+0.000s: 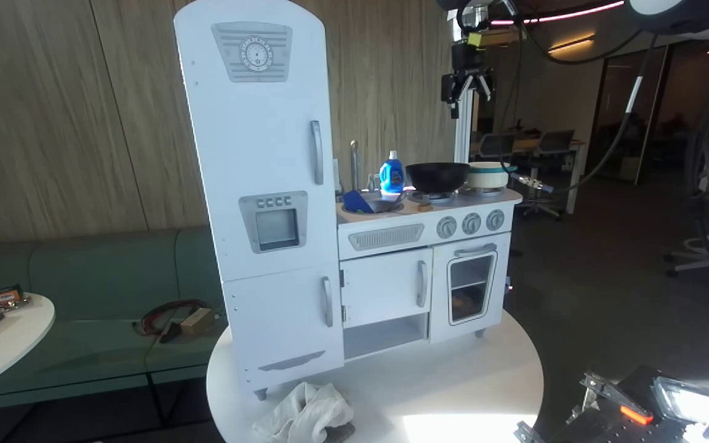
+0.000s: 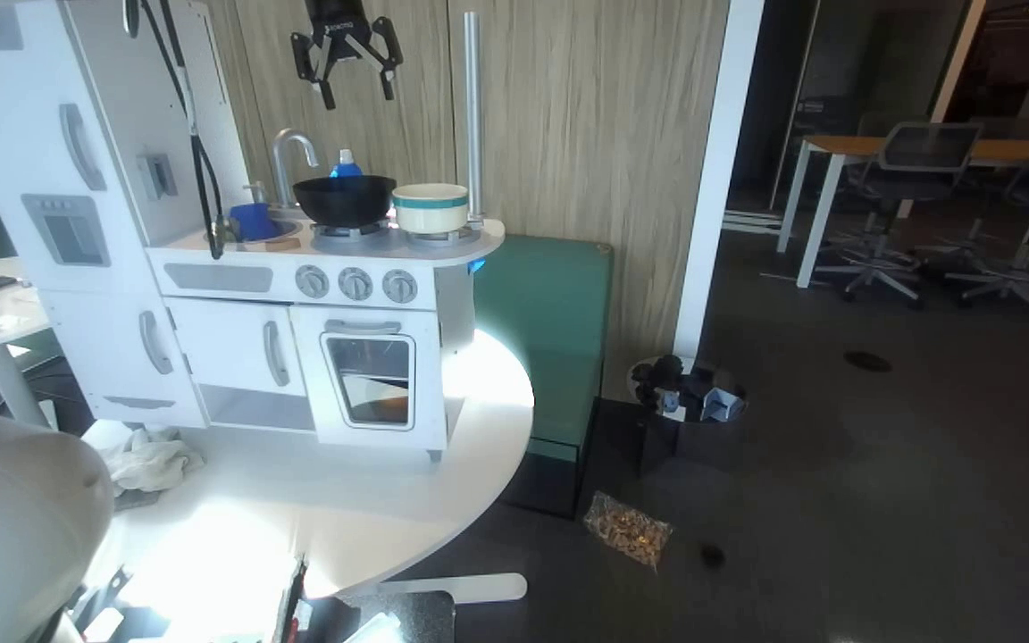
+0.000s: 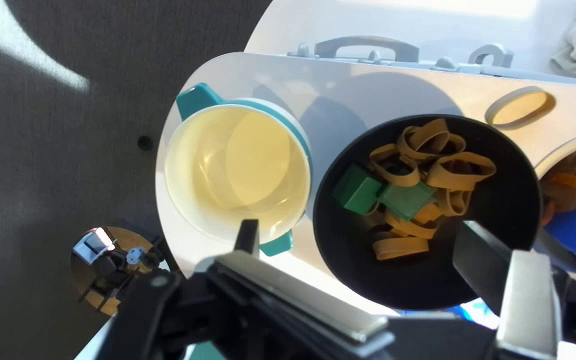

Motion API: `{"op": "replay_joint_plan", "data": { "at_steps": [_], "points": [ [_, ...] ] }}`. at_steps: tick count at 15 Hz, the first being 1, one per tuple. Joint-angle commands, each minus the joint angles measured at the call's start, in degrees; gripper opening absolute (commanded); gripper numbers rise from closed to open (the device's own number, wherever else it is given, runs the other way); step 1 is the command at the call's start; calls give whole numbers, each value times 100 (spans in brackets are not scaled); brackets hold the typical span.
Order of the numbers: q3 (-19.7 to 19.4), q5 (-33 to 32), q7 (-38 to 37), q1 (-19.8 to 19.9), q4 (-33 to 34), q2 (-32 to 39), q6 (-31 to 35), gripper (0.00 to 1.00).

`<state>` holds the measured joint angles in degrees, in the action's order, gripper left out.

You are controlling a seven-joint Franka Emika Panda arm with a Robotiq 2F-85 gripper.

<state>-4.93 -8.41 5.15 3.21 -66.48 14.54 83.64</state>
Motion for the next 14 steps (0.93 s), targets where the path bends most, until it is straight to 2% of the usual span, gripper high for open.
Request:
{"op": "replay_joint_plan", "data": {
  "at_steps": [1,7,10,13,14],
  "points": [
    [12,-2,-10,-33,-1,-22,-11,100],
    [-6,-2,-8,19,-9,56,-10,100],
    [185,306,771,20,-189,185,422,100],
    [420,519,1286,-84,-368,252,515,100],
    [520,468,1422,-170,-697,78,612,100]
  ]
}}
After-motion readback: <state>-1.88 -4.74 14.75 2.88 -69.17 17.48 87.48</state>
